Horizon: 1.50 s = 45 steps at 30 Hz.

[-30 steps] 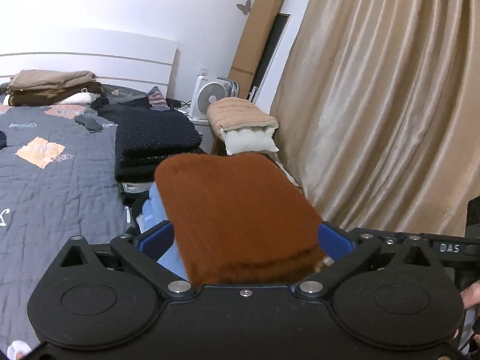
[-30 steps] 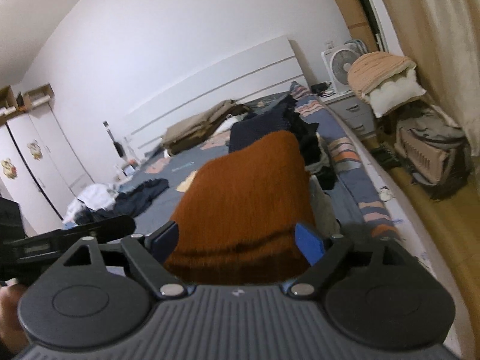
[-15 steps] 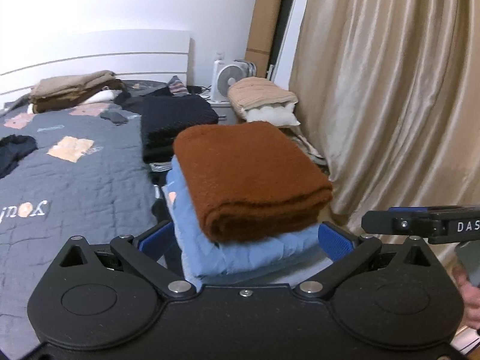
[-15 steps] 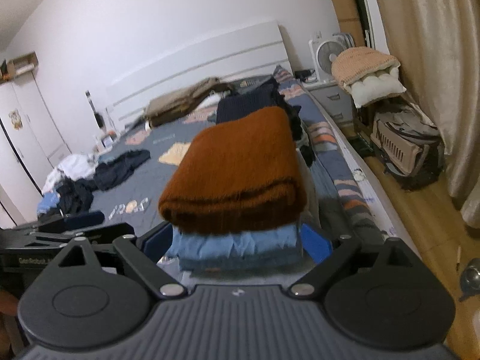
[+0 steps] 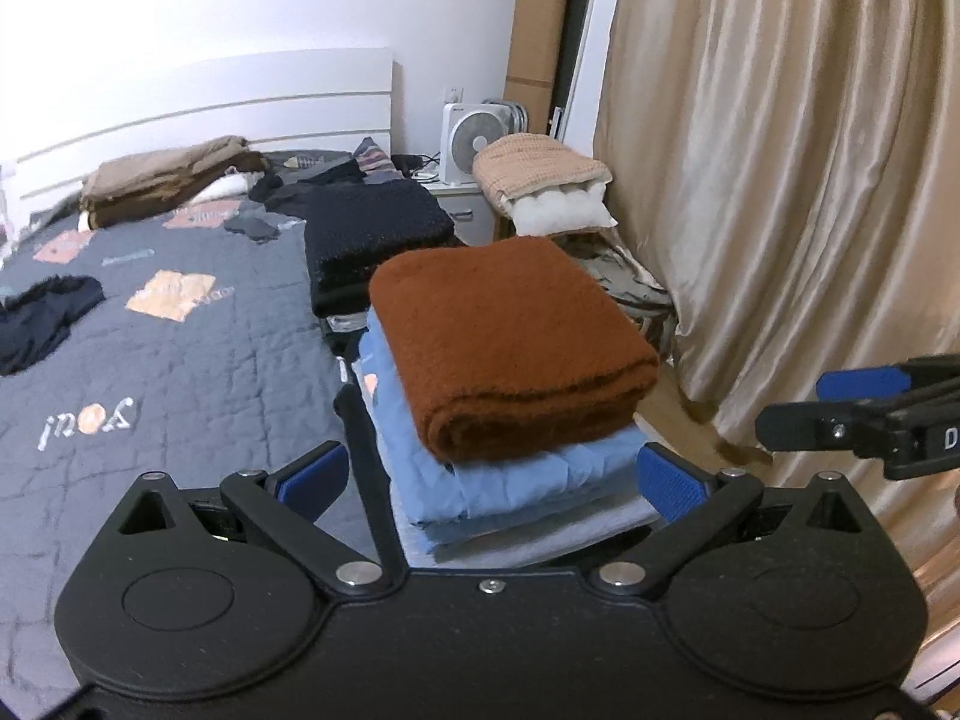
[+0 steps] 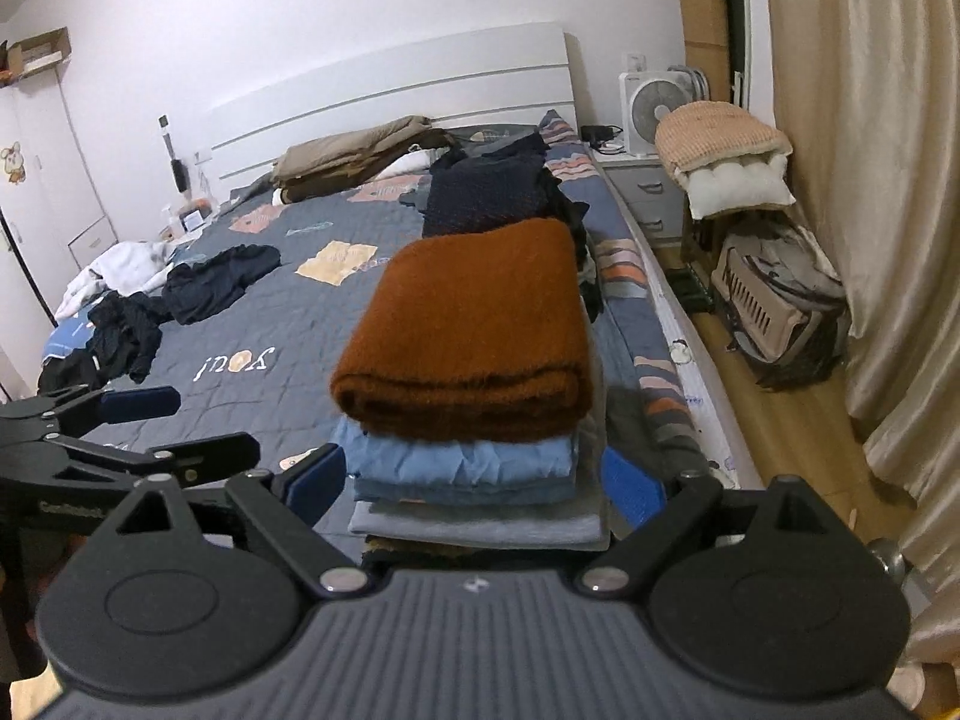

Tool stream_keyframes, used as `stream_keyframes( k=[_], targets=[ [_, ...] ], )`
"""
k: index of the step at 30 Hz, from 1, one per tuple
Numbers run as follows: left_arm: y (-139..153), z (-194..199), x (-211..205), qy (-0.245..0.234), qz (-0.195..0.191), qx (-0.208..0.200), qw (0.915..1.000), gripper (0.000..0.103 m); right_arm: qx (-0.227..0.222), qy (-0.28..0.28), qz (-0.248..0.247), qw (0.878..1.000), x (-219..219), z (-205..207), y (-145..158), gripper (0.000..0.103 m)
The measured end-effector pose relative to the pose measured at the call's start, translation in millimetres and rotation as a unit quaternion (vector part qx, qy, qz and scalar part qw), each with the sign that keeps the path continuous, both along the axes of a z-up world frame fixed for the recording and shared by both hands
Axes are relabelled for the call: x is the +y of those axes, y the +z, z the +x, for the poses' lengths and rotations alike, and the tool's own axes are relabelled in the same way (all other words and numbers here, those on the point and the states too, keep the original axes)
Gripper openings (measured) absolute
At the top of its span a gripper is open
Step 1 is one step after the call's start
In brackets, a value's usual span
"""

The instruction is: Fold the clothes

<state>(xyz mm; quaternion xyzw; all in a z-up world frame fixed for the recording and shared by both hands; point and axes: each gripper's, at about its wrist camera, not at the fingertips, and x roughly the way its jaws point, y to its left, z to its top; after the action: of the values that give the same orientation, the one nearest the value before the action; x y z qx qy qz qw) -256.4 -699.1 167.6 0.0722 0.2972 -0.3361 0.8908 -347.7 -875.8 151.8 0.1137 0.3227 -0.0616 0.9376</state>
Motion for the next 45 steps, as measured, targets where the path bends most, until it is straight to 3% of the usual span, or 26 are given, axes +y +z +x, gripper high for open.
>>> stream_keyframes(
  k=[13, 21, 45],
  targets=[
    [35.2, -7.0, -0.7, -0.009, 0.026, -0.02, 0.9994, 0.103, 0.024, 0.024, -0.022, 0.999, 8.0, 10.8, 29.4, 0.092],
    [49.2, -4.5, 2.3, 0.0, 0.036, -0.008, 0.9993, 0.103, 0.038, 0.043, -0.033, 0.998, 12.8, 19.0, 42.6, 0.092],
    [52.1, -5.7, 6.9, -0.001, 0.055, -0.007, 0.9985, 0.103, 0.09, 0.073, -0.039, 0.992, 17.3, 24.7, 52.7, 0.096]
  ],
)
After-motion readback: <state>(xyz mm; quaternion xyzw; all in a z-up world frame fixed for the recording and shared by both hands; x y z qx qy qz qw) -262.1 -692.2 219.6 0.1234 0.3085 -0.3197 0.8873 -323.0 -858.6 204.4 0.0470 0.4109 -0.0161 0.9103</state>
